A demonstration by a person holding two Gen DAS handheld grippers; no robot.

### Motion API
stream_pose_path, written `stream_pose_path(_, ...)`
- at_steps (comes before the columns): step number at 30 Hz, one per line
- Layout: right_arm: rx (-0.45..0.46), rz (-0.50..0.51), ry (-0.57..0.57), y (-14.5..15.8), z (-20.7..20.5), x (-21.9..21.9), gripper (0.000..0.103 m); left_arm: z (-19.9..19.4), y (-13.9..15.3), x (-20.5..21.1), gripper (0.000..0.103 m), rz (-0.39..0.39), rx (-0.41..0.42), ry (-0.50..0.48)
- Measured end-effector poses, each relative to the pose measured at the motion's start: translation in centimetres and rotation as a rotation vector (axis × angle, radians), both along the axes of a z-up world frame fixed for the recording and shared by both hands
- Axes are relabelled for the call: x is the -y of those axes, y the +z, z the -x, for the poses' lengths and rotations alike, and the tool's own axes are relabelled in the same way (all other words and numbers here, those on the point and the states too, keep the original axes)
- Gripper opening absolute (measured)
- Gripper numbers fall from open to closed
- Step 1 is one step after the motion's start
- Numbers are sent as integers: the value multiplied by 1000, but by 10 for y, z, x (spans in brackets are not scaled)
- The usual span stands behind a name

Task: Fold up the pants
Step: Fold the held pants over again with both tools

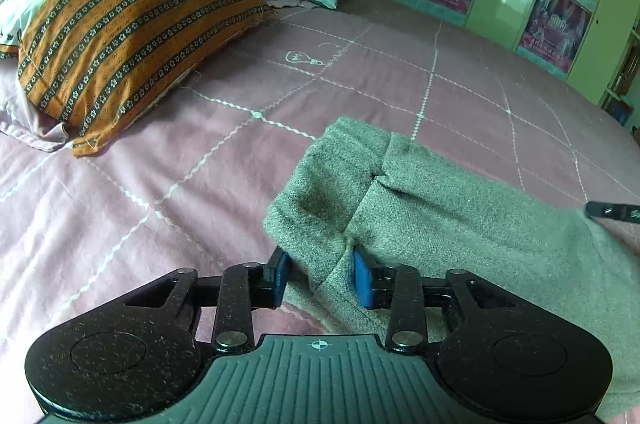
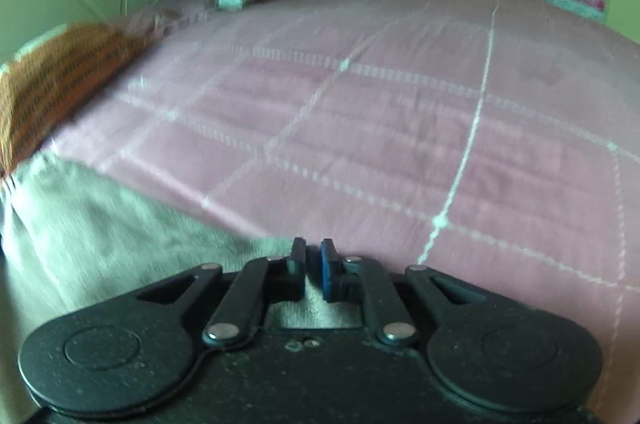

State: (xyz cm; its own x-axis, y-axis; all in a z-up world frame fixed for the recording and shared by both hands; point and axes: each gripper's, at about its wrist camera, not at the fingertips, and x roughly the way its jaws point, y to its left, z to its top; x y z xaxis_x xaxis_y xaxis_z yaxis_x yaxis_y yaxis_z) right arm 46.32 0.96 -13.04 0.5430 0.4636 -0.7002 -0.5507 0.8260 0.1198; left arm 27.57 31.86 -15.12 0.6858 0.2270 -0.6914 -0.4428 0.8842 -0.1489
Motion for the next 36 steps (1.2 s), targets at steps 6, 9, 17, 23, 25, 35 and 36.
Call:
stream_pose_path(6,36,-75,-34,30,31,33,5,9,11,7,47,-26,-6,16)
stream_pose_path(9,47,-84,-39,38,48,50,8,16,20,11,47,-39,-1,24)
stream_pose_path(17,81,-104,-108,58,83,107,10,9,48,49,47,-98,42,-77)
stream_pose_path(23,79,-112,-211,54,93,149,12,-43,39,112,47,-71,39,-229)
stream_pose_path(25,70,-119,-249,48,97,162,12,-63,31,144,47,-65,27,-309)
stream_pose_path(35,20,-3,-172,3,94,128,11,-109,-10,209,47,-144,-73,-445)
stream_pose_path(36,-2,34,-177,-3,90,129,11,-105,-10,196,47,-132,-73,-423)
